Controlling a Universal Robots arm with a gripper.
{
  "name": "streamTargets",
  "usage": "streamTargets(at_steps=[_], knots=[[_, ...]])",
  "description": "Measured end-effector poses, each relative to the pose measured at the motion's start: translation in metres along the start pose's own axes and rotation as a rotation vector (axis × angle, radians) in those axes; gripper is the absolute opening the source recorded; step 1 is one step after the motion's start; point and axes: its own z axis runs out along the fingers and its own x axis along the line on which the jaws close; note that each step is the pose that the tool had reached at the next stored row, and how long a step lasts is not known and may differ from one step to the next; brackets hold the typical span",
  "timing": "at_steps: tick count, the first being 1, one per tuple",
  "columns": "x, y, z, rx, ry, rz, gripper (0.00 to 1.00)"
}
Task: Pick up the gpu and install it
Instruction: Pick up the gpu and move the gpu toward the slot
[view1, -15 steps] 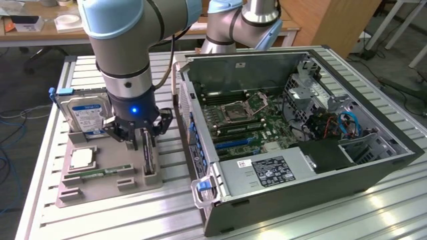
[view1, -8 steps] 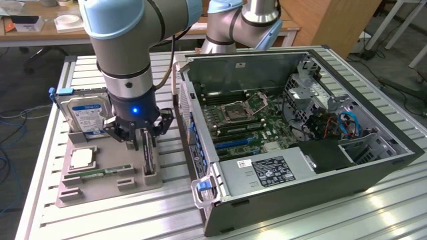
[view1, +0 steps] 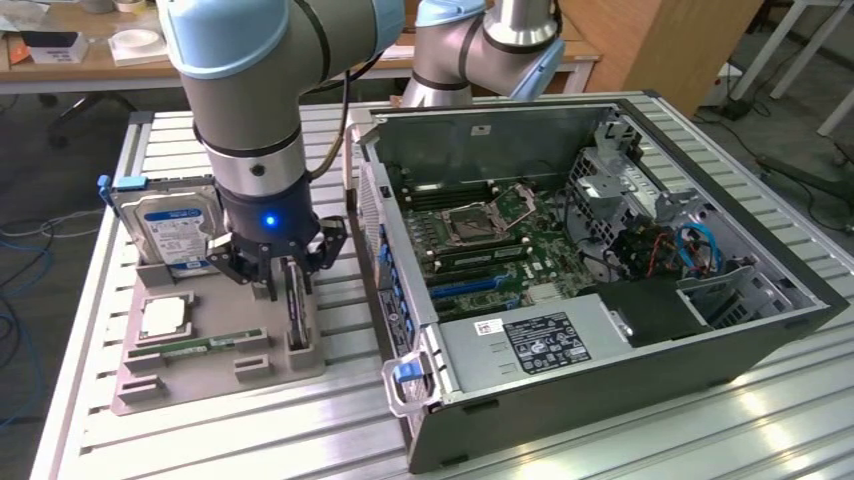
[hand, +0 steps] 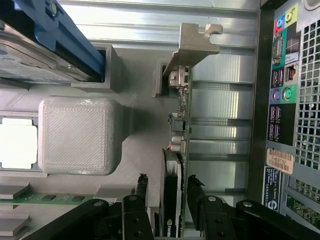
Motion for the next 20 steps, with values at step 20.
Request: streamTargets(at_steps=[20], knots=[[0.0000,0.0000,0.0000,0.0000,0.0000,0.000,0.26]])
